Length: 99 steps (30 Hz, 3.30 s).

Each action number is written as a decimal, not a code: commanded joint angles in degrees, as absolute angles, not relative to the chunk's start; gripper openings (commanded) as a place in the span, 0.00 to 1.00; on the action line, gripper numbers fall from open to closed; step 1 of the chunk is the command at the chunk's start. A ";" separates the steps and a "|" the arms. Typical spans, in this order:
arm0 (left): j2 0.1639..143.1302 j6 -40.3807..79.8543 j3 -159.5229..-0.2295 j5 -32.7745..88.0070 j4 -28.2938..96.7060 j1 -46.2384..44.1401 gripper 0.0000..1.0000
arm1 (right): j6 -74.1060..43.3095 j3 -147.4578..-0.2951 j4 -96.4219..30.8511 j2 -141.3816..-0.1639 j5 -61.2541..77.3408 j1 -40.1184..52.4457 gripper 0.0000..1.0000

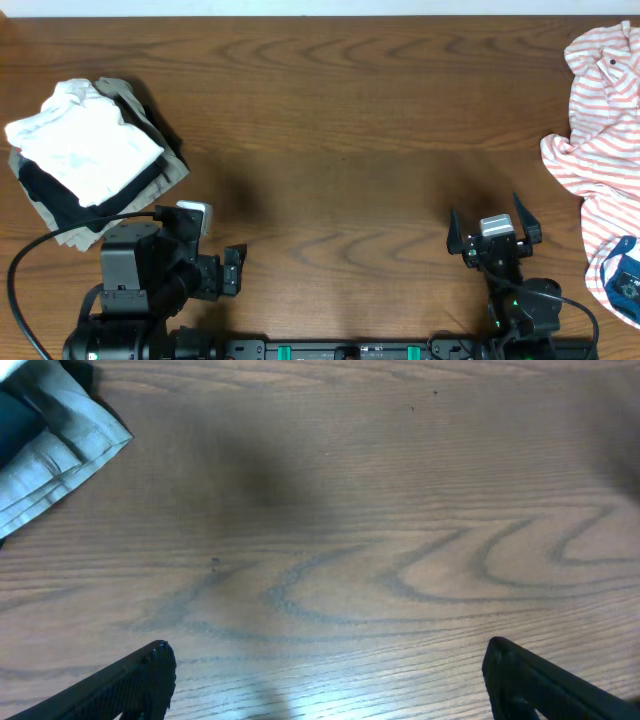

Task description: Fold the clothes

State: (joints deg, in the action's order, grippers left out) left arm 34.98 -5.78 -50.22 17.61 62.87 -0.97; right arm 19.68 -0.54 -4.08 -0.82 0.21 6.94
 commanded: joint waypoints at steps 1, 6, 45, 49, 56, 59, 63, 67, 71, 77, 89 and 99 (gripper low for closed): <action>34.79 -5.30 -50.28 17.26 62.98 -1.06 0.98 | 19.07 -0.32 -4.21 -0.38 0.25 7.46 0.99; 34.79 -5.30 -50.28 17.26 62.98 -1.06 0.98 | 19.07 -0.32 -4.21 -0.38 0.25 7.46 0.99; 0.34 -13.74 -13.32 2.28 22.31 -1.10 0.98 | 19.07 -0.32 -4.21 -0.38 0.25 7.46 0.99; 0.10 -15.99 -8.01 1.89 11.03 -1.13 0.98 | 19.07 -0.32 -4.21 -0.38 0.25 7.46 0.99; 0.08 -15.81 -1.37 2.33 5.78 -3.92 0.98 | 19.07 -0.32 -4.21 -0.38 0.25 7.46 0.99; 0.08 -15.84 -0.75 2.31 4.95 -4.05 0.98 | 19.07 -0.32 -4.21 -0.38 0.25 7.46 0.99; 0.08 -15.84 -0.21 2.28 3.73 -4.05 0.98 | 19.07 -0.32 -4.21 -0.38 0.25 7.46 0.99; 0.08 -17.21 -0.21 0.97 2.57 -4.05 0.98 | 19.07 -0.32 -4.21 -0.38 0.25 7.46 0.99; 0.08 -17.30 -0.21 1.69 0.95 -3.95 0.98 | 19.07 -0.32 -4.21 -0.38 0.25 7.46 0.99; 0.08 -13.21 -0.23 2.33 3.79 -3.88 0.98 | 19.07 -0.32 -4.21 -0.38 0.25 7.46 0.99; 0.23 -13.21 -0.23 2.31 3.79 -3.88 0.98 | 19.07 -0.32 -4.21 -0.38 0.25 7.46 0.99; 0.23 -13.21 -0.23 2.31 3.77 -3.88 0.98 | 19.07 -0.32 -4.21 -0.38 0.25 7.46 0.99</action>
